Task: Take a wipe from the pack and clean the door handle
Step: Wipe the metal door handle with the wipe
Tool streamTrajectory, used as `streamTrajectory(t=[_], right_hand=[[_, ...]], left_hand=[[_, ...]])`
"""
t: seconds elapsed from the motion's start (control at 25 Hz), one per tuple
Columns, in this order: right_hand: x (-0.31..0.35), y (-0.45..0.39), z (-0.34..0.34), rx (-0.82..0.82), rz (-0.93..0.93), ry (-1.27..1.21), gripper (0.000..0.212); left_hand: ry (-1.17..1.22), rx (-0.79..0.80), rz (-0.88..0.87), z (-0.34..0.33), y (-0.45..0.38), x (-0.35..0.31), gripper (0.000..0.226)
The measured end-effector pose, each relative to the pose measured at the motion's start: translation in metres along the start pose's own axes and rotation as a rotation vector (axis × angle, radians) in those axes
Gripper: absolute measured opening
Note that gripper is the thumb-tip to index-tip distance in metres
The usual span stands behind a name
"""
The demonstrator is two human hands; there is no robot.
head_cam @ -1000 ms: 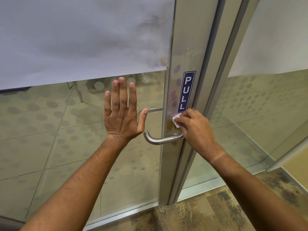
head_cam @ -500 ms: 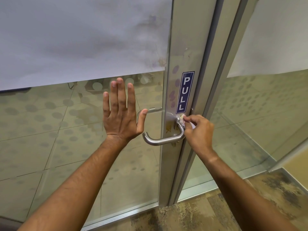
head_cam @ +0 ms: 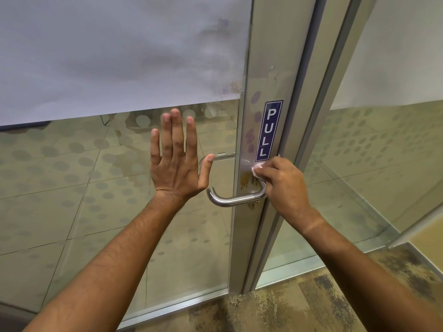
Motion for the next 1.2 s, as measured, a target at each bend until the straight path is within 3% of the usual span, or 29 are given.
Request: streamTrajectory(t=[0.12, 0.2, 0.52, 0.64, 0.92, 1.2], right_hand=[[0.019, 0.002, -0.010, 0.074, 0.205, 0.228, 0.032], [0.018, 0.003, -0.009, 0.079, 0.236, 0.243, 0.033], [-0.027, 0.033, 0.014, -0.215, -0.183, -0.272, 0.026], [-0.045, 0.057, 0.013, -0.334, -0.306, -0.357, 0.029], [-0.037, 0.037, 0.006, -0.439, -0.219, -0.357, 0.028], [-0.036, 0.045, -0.023, -0.357, -0.207, -0.270, 0.042]], left_hand=[[0.006, -0.003, 0.001, 0.000, 0.000, 0.001, 0.088], [0.011, -0.011, 0.000, 0.001, 0.000, 0.000, 0.089], [0.002, 0.001, -0.014, -0.001, 0.000, -0.001, 0.090], [0.004, -0.007, -0.014, 0.000, 0.001, -0.001, 0.090], [0.005, -0.027, -0.015, 0.000, 0.002, -0.001, 0.093], [-0.011, -0.021, -0.014, -0.002, 0.002, -0.001, 0.090]])
Point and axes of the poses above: each hand's wrist, its own y-axis away from the middle knuckle, its own z-axis out of the back of the hand, x = y × z, the point moved 10 cm from there along -y, towards the middle knuckle, and after that the axes turned 13 degrees about -z, right-handed, at the moved point
